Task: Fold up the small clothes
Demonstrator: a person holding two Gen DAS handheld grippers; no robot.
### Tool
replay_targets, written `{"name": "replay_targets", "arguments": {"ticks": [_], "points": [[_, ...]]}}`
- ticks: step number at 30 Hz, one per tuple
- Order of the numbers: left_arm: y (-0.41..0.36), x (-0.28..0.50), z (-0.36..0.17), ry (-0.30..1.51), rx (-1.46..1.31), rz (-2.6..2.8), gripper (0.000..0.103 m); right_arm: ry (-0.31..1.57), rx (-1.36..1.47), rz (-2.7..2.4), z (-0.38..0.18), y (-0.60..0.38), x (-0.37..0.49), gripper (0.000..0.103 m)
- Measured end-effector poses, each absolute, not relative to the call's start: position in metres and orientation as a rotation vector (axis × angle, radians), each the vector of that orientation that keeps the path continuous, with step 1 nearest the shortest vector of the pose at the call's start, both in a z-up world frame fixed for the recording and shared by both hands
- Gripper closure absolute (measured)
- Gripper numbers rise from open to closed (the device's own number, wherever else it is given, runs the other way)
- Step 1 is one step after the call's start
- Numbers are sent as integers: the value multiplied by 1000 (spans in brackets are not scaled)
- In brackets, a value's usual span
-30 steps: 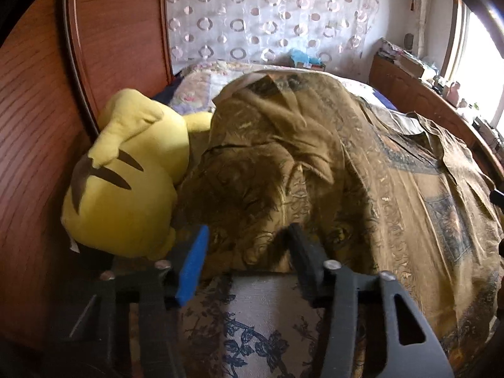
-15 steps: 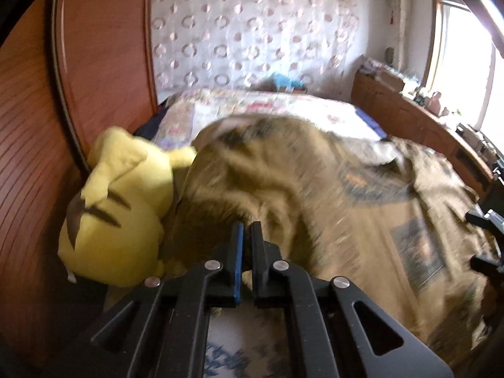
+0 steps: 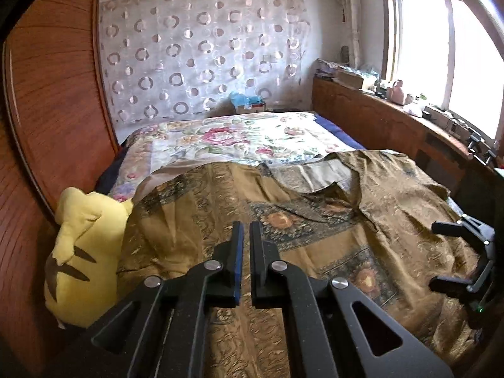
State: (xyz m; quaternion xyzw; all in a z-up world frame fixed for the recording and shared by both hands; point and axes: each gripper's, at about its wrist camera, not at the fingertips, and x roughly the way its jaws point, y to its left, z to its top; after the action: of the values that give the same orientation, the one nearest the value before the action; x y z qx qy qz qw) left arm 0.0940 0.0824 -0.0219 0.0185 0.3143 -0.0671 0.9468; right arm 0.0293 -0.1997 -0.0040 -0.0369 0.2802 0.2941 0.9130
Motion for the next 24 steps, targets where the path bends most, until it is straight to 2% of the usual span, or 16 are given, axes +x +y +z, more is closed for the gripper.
{"name": "replay_targets", "arguments": {"ticks": [2,3,4,5,6,13,15,17,18,19,20,24], "points": [[93,90,-27,658,34,-95,85,578,-78,603,-5,-200,28,0],[98,86,-28,662,33,-77,64,579,-77,602,-6,-199,27,0],[108,83,-31,664,31,-54,49,580,-73,602,-6,-198,28,0],[114,80,-35,671,29,-39,44,582,-68,603,-7,-198,28,0],[121,80,-38,683,28,-23,40,586,-65,603,-9,-196,29,0],[162,78,-79,792,-21,65,40,598,-66,622,-13,-190,29,0],[168,82,-91,826,-51,60,42,600,-70,627,-13,-189,30,0],[170,86,-98,848,-79,44,52,603,-73,629,-12,-188,32,0],[170,87,-101,852,-87,31,68,604,-75,630,-12,-188,32,0],[170,87,-101,850,-84,28,90,605,-77,631,-12,-188,33,0],[168,86,-100,843,-78,39,98,605,-79,629,-13,-187,33,0],[164,81,-80,762,-63,52,100,608,-78,626,-12,-190,33,0]]}}
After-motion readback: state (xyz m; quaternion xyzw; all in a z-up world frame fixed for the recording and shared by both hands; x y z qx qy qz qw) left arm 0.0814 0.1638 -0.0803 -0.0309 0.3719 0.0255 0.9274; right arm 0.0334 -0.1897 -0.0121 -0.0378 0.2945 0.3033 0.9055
